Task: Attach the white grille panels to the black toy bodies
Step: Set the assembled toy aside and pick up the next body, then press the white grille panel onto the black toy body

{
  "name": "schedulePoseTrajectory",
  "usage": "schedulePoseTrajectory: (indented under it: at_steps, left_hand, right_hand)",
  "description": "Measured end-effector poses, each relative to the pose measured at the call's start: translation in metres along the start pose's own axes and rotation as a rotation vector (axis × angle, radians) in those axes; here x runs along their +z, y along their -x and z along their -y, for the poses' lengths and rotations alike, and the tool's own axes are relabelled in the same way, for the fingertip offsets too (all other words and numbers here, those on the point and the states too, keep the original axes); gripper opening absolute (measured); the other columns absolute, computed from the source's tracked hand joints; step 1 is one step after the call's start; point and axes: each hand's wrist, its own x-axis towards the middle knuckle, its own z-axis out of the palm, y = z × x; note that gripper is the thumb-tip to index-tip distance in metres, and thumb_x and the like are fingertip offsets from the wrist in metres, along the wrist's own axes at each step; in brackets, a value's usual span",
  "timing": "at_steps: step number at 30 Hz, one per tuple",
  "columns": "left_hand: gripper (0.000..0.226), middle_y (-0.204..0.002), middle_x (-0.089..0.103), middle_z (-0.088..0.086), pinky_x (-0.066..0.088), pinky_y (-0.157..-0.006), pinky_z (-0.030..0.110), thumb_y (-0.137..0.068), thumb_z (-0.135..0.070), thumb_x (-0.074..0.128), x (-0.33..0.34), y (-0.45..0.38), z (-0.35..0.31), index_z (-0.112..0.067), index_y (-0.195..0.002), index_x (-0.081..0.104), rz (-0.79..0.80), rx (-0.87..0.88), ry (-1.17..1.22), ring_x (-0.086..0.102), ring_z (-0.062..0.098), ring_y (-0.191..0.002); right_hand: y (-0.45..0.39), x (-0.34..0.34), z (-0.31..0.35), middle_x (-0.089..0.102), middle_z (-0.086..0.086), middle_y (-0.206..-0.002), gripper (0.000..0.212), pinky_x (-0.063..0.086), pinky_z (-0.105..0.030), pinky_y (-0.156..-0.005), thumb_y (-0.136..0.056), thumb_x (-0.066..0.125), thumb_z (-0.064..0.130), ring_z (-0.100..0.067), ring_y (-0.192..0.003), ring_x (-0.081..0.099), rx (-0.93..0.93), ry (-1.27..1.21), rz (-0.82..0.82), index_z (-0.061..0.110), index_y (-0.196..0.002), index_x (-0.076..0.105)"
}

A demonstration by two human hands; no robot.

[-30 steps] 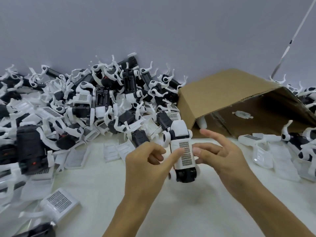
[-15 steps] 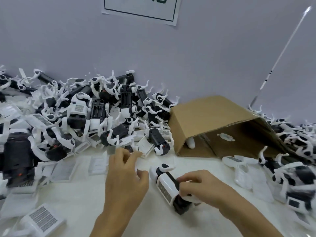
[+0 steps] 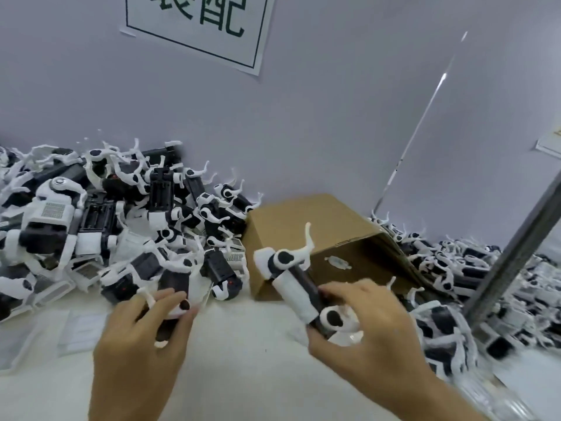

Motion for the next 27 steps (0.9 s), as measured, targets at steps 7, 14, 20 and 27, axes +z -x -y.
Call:
schedulePoseTrajectory:
  at_steps: [7, 14, 20, 27]
  left_hand:
    - [0.025, -0.080, 0.077, -0.005, 0.057, -0.078, 0.014, -0.080, 0.001, 0.074, 0.005, -0.001, -0.018, -0.009, -0.103, 0.079, -0.010, -0.796, 0.999, 0.072, 0.002, -0.077]
    - [0.018, -0.120, 0.058, 0.030, 0.056, -0.095, 0.039, -0.080, -0.007, 0.057, -0.006, -0.015, -0.037, -0.001, -0.096, 0.057, 0.179, -1.152, 1.511, 0.061, 0.039, -0.119]
    - [0.068, -0.119, 0.067, 0.028, 0.055, -0.091, 0.045, -0.045, -0.016, 0.099, -0.005, -0.006, -0.044, -0.002, -0.099, 0.062, 0.430, -1.087, 1.446, 0.064, 0.043, -0.114]
    - [0.072, -0.123, 0.059, 0.037, 0.046, -0.105, 0.054, -0.075, -0.037, 0.081, -0.009, -0.003, -0.033, 0.006, -0.129, 0.060, 0.683, -1.025, 1.331, 0.061, 0.040, -0.111]
  right_hand:
    - [-0.135, -0.071, -0.116, 0.039, -0.018, -0.148, 0.074, 0.032, -0.051, -0.113, -0.081, 0.077, 0.050, -0.038, -0.141, 0.027, 0.624, 0.275, -0.108, 0.013, -0.141, 0.054]
    - [-0.060, 0.004, -0.070, 0.064, 0.017, -0.118, 0.041, 0.047, -0.030, -0.100, -0.082, 0.076, 0.047, 0.006, -0.115, 0.056, 0.536, -0.317, 0.068, 0.032, -0.118, 0.064]
    - [0.012, 0.086, 0.039, 0.070, 0.026, -0.110, 0.057, 0.058, -0.022, -0.080, -0.065, 0.073, 0.079, 0.001, -0.103, 0.068, 0.553, -1.018, 0.419, 0.054, -0.115, 0.062]
    - [0.039, 0.114, 0.051, 0.066, 0.019, -0.111, 0.050, 0.053, -0.018, -0.076, -0.075, 0.080, 0.024, -0.006, -0.105, 0.065, 0.481, -1.000, 0.205, 0.052, -0.114, 0.065]
